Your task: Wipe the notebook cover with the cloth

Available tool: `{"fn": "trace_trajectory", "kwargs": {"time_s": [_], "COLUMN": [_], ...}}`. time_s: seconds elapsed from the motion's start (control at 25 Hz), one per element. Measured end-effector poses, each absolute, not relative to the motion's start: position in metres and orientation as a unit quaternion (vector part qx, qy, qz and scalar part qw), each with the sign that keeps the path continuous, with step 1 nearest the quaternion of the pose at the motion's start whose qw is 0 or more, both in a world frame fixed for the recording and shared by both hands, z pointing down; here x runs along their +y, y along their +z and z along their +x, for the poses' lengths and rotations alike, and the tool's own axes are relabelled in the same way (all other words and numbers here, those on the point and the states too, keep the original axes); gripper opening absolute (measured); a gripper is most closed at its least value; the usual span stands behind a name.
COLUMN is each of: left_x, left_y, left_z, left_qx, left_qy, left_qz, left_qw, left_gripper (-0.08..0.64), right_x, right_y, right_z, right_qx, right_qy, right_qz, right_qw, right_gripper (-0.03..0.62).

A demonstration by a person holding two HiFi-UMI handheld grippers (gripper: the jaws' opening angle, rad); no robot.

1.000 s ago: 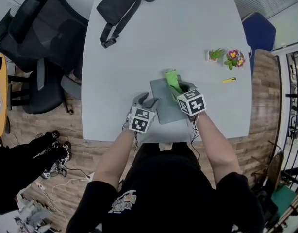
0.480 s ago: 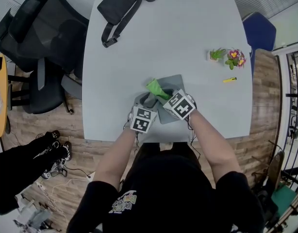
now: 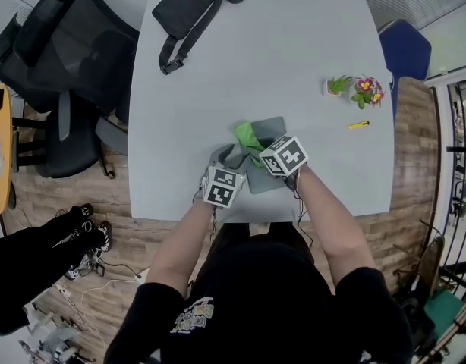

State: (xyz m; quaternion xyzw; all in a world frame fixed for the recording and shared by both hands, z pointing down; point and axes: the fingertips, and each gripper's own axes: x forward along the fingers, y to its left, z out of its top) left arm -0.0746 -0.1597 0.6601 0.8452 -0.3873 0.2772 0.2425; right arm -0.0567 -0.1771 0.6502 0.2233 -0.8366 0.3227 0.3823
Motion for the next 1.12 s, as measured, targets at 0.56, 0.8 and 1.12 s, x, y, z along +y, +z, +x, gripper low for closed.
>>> {"fn": "trace_trajectory", "kwargs": {"time_s": [0.56,0.8,1.12], "left_x": [-0.160,-0.161,-0.161], "left_y": [0.657,0.655,0.655], "left_z": [-0.075,-0.075,-0.075], "left_qx": [-0.387,-0.387,-0.387], "left_qy": [0.276,0.276,0.275], "left_qz": [0.845,0.845,0.845], "left_qw": [0.245,0.245,0.245], "left_gripper": [0.209,0.209,0.209], "right_x": [-0.180,-0.186,-0.189], "right_y": [0.652,0.651,0.650], "right_z": [-0.028,0.003,0.038], "right_qx": [-0.832,-0.817,-0.801], "right_qy": [0.263,0.283,0.313], "right_qz": [0.265,0.313,0.359], "right_qw": [0.410,0.393,0.363], "right_gripper": [0.109,0.109,0.109]}}
